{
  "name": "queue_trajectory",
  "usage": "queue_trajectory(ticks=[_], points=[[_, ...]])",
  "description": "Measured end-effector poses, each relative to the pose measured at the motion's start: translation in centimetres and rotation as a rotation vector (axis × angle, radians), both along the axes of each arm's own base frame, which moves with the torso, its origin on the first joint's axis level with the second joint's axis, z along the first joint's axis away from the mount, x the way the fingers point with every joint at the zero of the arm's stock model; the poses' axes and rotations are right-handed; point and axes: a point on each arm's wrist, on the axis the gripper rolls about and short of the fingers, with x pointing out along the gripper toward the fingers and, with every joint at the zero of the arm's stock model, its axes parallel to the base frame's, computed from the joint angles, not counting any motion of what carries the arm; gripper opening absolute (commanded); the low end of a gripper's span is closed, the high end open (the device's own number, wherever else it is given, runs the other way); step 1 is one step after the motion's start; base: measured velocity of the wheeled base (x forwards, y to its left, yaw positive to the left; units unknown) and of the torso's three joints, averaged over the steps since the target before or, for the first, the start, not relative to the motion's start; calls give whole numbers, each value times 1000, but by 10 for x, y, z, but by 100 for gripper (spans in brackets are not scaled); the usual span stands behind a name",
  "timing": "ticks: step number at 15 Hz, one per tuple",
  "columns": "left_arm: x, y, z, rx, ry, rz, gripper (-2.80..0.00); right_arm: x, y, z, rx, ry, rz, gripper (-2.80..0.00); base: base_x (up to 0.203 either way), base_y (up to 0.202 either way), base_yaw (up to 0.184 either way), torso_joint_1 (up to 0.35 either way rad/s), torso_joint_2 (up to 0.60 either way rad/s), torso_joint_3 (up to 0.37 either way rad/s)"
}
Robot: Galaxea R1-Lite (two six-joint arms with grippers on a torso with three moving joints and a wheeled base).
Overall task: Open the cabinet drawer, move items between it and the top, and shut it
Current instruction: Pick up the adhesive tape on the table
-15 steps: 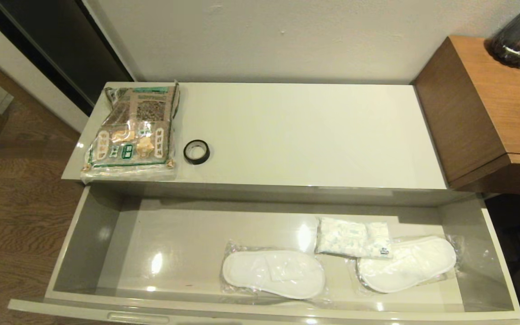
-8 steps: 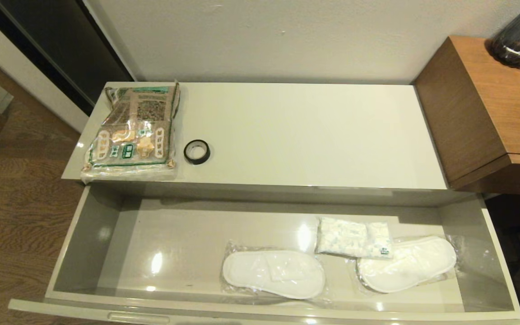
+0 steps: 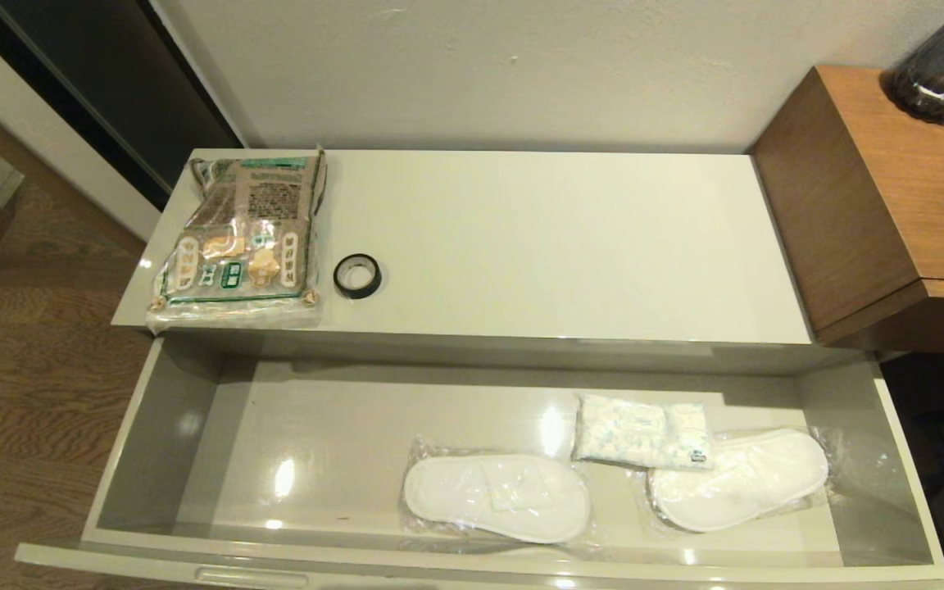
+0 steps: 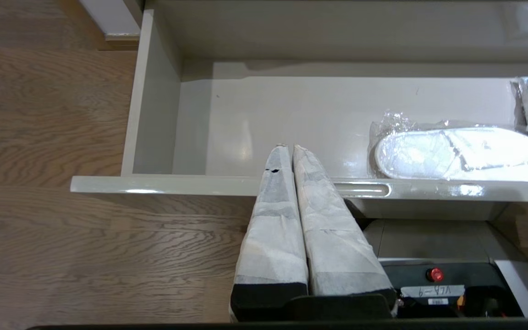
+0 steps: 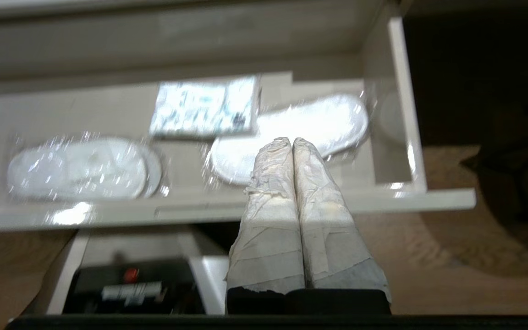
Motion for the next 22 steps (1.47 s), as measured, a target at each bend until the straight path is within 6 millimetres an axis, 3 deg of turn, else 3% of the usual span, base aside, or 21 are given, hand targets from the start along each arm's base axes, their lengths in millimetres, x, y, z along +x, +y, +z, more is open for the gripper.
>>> queue_trajectory(ticks=[6,12,14,17,19,22], points=[[0,0,0,14,1,-6,-280,0,1,-2,-128,26,74,-280,0,0,0,0,0,0],[-2,0,9,41,1,0,-280,0,2,-2,-120,26,85,-280,0,0,0,0,0,0],[-7,0,37,-10,25,1,-280,0,2,-3,-120,27,85,-280,0,0,0,0,0,0],[1,-1,104,-155,171,-9,-280,0,2,-2,-121,26,85,-280,0,0,0,0,0,0],[26,-2,137,-218,334,-30,-280,0,2,-2,-120,26,85,-280,0,0,0,0,0,0],[86,-4,174,-256,533,-116,-280,0,2,-2,-121,26,85,-280,0,0,0,0,0,0]])
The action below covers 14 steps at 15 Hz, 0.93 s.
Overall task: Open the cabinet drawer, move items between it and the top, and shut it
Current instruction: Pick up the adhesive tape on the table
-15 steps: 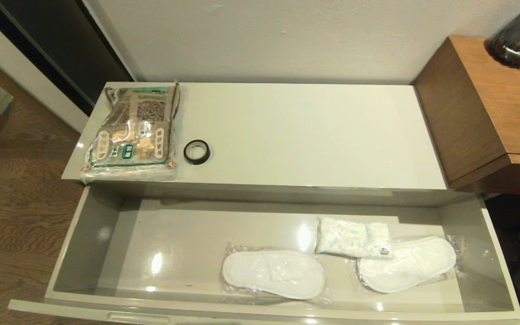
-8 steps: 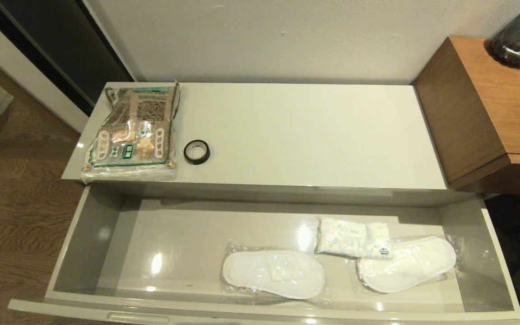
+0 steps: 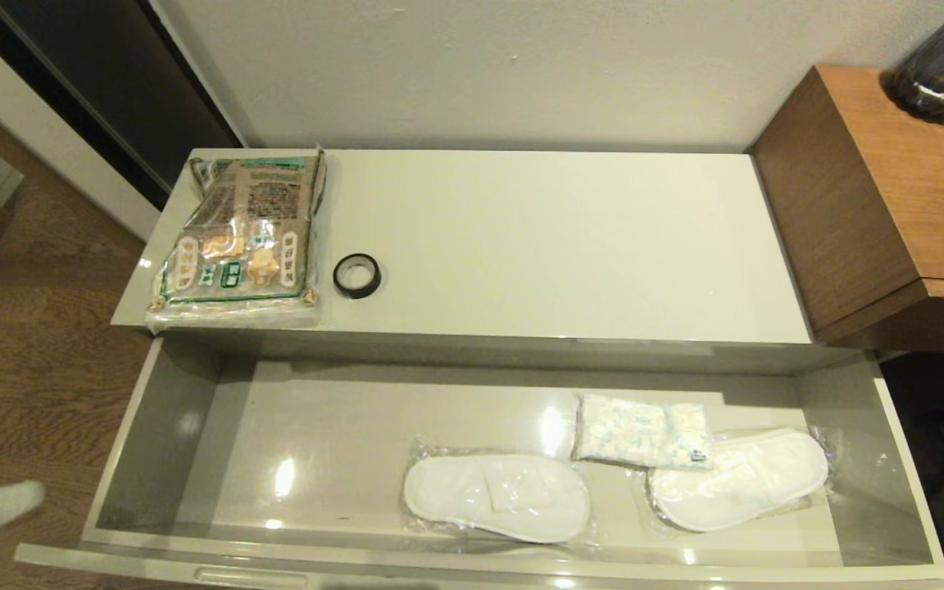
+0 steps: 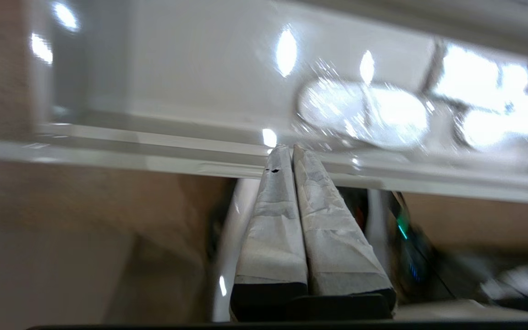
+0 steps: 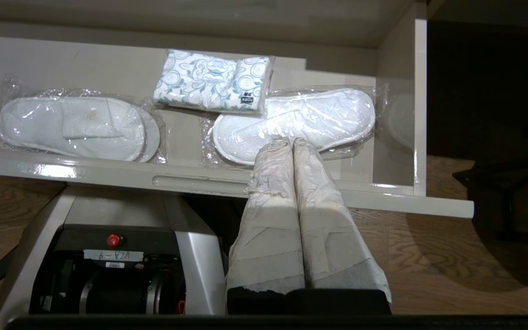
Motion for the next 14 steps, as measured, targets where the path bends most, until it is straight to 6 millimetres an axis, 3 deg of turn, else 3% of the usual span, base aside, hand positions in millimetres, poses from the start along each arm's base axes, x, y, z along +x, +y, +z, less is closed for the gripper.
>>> queue_trajectory(ticks=[3,7,10,14], points=[[65,-3,18,-15,73,-93,-280,0,0,0,0,0,0,-280,0,0,0,0,0,0],[172,-17,6,15,93,-187,-280,0,0,0,1,0,-1,-280,0,0,0,0,0,0],[224,-38,-1,58,66,-210,-280,0,0,0,0,0,0,-280,0,0,0,0,0,0],[265,-64,10,111,-37,-181,-275,0,0,0,1,1,0,-280,0,0,0,0,0,0]])
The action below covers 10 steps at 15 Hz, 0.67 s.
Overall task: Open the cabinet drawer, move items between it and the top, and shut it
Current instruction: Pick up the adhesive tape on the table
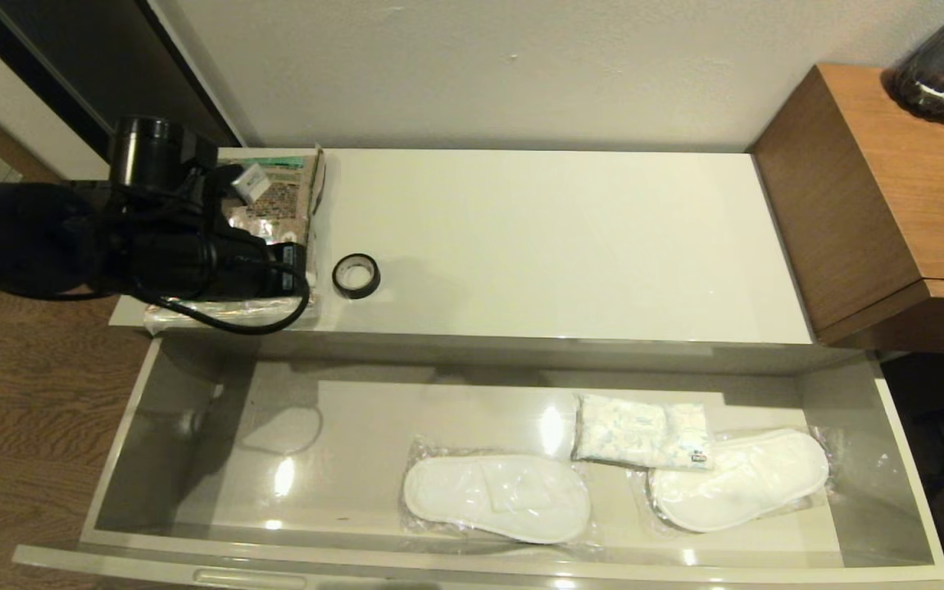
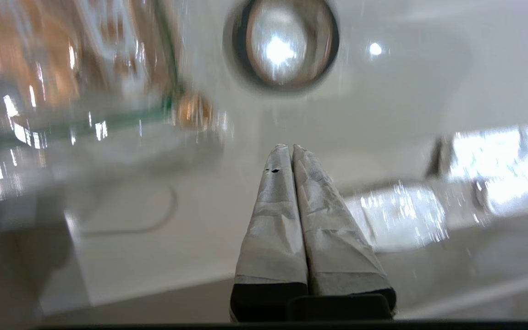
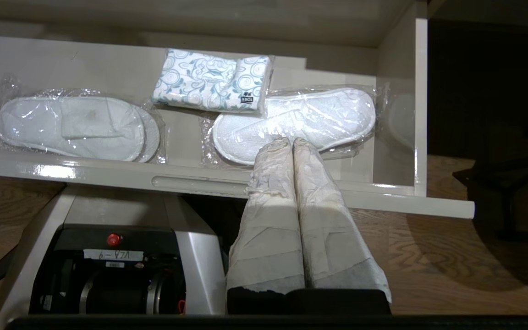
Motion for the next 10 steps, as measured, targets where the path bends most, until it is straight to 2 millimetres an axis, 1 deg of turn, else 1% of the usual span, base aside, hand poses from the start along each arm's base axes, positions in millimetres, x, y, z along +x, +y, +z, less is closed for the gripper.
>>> queue_trajectory(ticks=[1,5,7,10], points=[[7,-8,4,17,-24,16,0,0,0,0,0,1,0,-280,0,0,0,0,0,0],[30,-33,2,113,-72,118,0,0,0,0,0,-1,0,-280,0,0,0,0,0,0],[39,-41,4,123,-95,122,0,0,0,0,0,-1,0,-280,0,0,0,0,0,0],[49,-49,-3,141,-93,107,0,0,0,0,0,-1,0,-280,0,0,0,0,0,0]])
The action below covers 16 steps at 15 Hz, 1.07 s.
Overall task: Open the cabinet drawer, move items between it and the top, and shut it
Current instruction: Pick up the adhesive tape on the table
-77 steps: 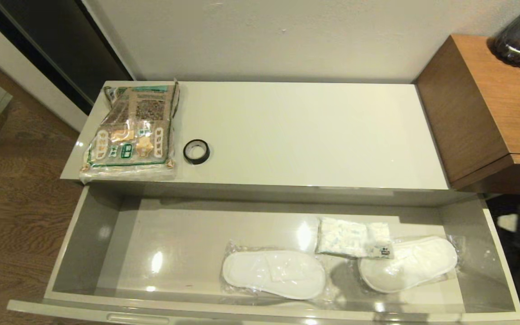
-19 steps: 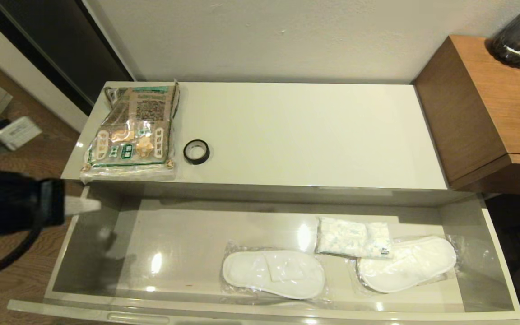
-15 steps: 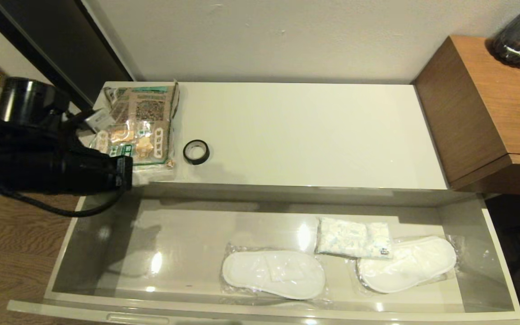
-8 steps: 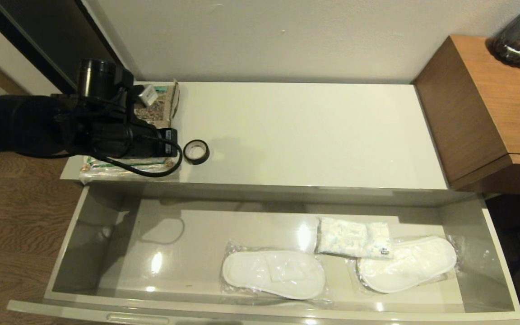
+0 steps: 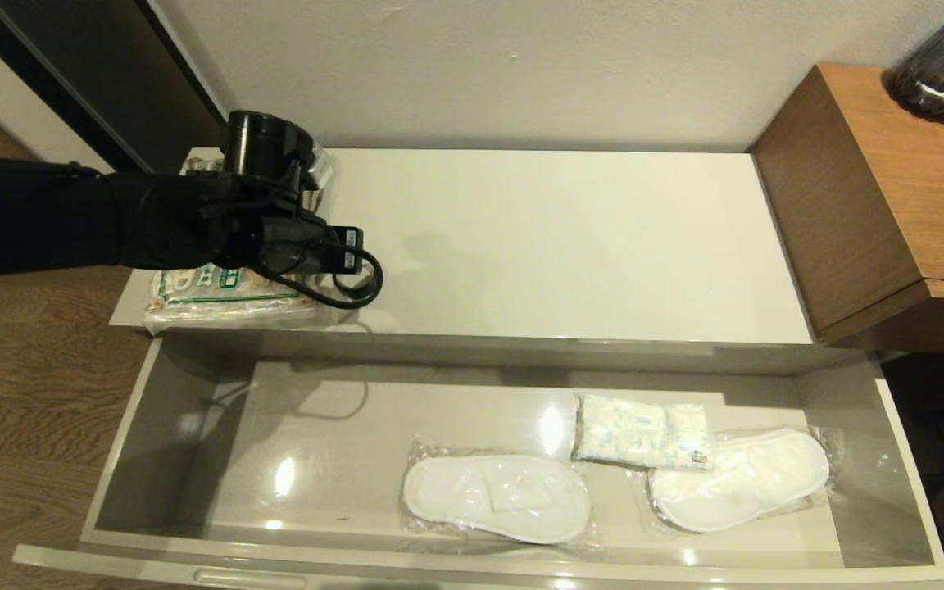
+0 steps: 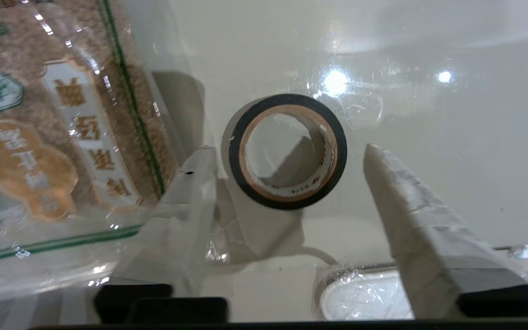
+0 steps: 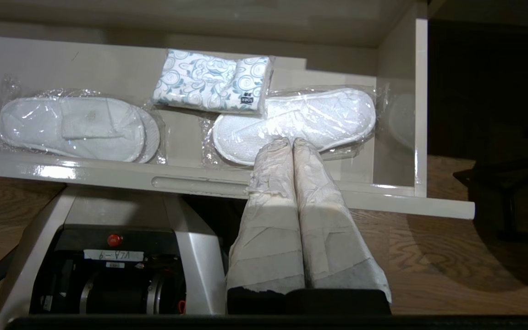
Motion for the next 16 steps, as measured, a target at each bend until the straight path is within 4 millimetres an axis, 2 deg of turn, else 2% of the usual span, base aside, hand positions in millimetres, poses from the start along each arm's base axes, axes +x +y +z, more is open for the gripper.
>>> queue_trajectory(ticks=[10,11,12,16], points=[[23,-9,-20,44,9,25,0,0,0,0,-1,0,0,-280,0,0,0,0,0,0],[24,-10,-21,45,10,25,-124,0,0,0,-1,0,0,-280,0,0,0,0,0,0],[25,-10,-21,46,11,24,-280,0,0,0,0,0,0,-280,0,0,0,0,0,0],[25,-10,-25,49,26,22,-280,0,0,0,0,0,0,-280,0,0,0,0,0,0]])
